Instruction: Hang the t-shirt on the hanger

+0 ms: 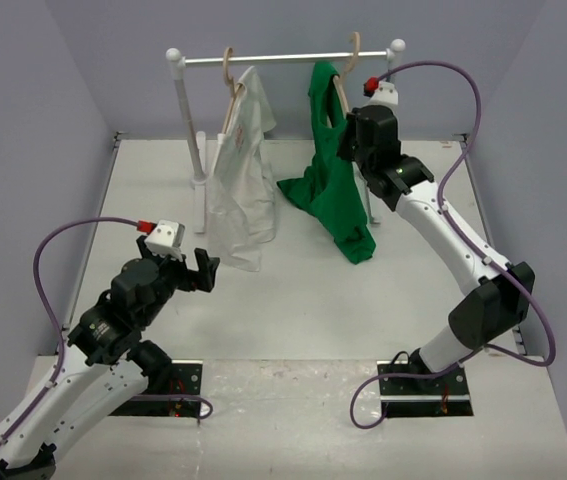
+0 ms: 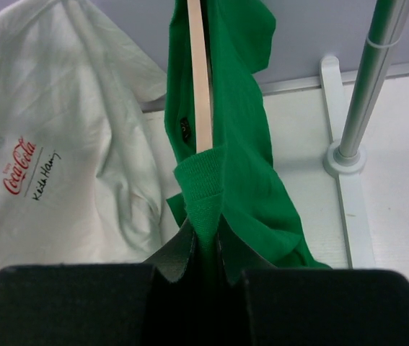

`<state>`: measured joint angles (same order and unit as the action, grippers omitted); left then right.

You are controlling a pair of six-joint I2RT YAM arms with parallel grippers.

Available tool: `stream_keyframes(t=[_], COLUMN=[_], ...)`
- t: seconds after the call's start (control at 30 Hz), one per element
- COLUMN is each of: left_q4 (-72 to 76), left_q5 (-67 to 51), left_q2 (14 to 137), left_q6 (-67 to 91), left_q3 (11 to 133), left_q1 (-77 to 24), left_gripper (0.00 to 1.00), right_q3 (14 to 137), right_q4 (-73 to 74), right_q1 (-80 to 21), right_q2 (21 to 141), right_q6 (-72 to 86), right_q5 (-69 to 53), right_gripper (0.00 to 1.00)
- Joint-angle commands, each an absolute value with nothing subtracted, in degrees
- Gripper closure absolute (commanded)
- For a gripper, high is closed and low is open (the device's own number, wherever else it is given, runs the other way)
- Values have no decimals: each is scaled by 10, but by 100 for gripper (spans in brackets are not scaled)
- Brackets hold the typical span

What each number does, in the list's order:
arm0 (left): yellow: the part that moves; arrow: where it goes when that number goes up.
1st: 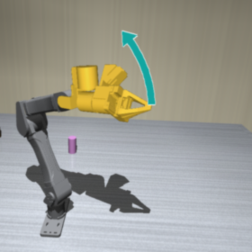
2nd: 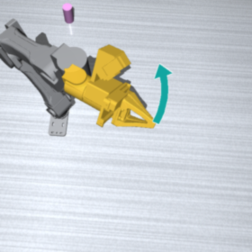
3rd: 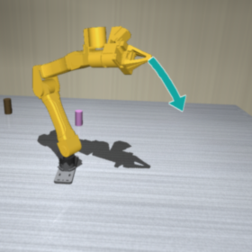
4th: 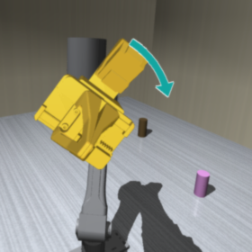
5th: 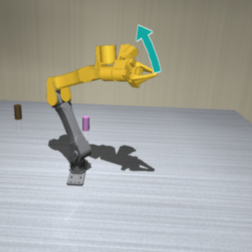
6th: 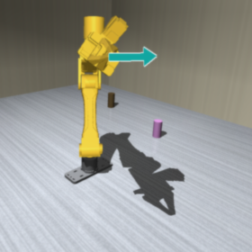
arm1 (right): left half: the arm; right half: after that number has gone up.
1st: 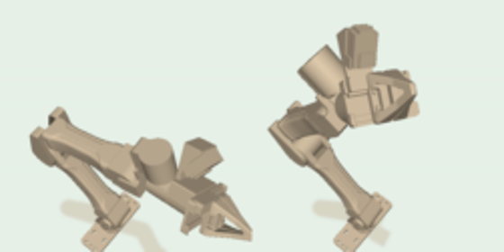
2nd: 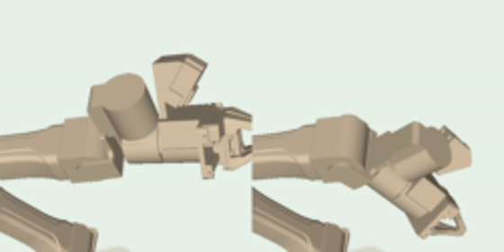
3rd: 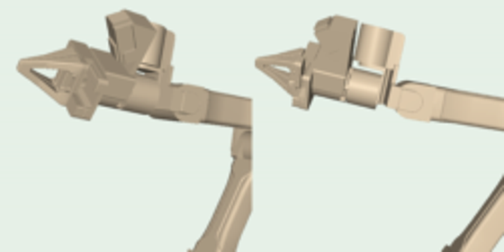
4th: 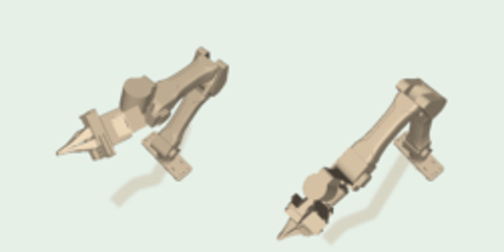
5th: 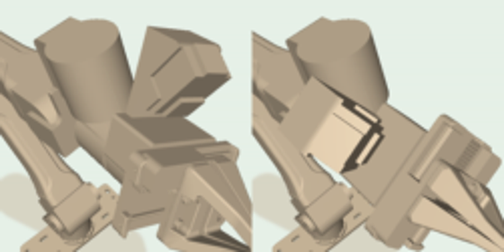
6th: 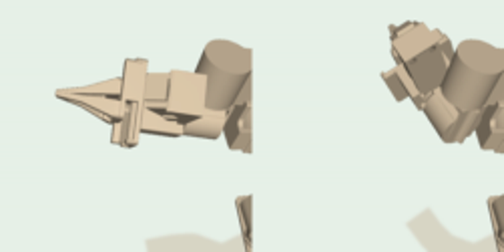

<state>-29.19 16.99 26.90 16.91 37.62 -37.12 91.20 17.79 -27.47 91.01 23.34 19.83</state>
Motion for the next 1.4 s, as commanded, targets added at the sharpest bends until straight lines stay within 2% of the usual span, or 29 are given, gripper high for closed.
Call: stream_keyframes(t=[0.0, 0.17, 0.27, 0.3, 0.4, 0.43, 0.53, 0.7, 0.9, 1.0, 1.2, 1.37], left_q4=[-258, -259, -263, -269, -282, -286, -289, -282, -273, -247, -231, -231], left_q5=[184, 192, 213, 222, 254, 256, 246, 254, 320, 314, 284, 257], left_q2=[259, 257, 267, 276, 305, 313, 328, 287, 215, 191, 168, 156], left_q6=[171, 172, 176, 182, 197, 200, 203, 210, 207, 188, 178, 172], left_q3=[373, 373, 372, 373, 384, 388, 397, 393, 362, 341, 330, 329], left_q1=[-366, -357, -343, -335, -311, -292, -225, -137, -128, -128, -128, -129], left_gripper=[0, 0, 0, 0, 0, 0, 0, 0, 0, 0, 0, 0], right_q3=[879, 831, 817, 819, 827, 828, 817, 775, 656, 596, 536, 495], right_q4=[99, 76, 77, 83, 102, 109, 123, 181, 294, 340, 374, 361], right_q1=[-285, -304, -306, -307, -308, -309, -312, -311, -311, -311, -310, -311], right_q2=[910, 892, 881, 880, 872, 867, 807, 651, 449, 352, 229, 189], right_q6=[258, 267, 275, 276, 281, 281, 277, 235, 184, 179, 185, 184], right_q5=[203, 225, 238, 241, 241, 241, 237, 228, 283, 318, 326, 302], right_gripper=[100, 100, 92, 83, 36, 25, 2, 1, 1, 1, 1, 1])
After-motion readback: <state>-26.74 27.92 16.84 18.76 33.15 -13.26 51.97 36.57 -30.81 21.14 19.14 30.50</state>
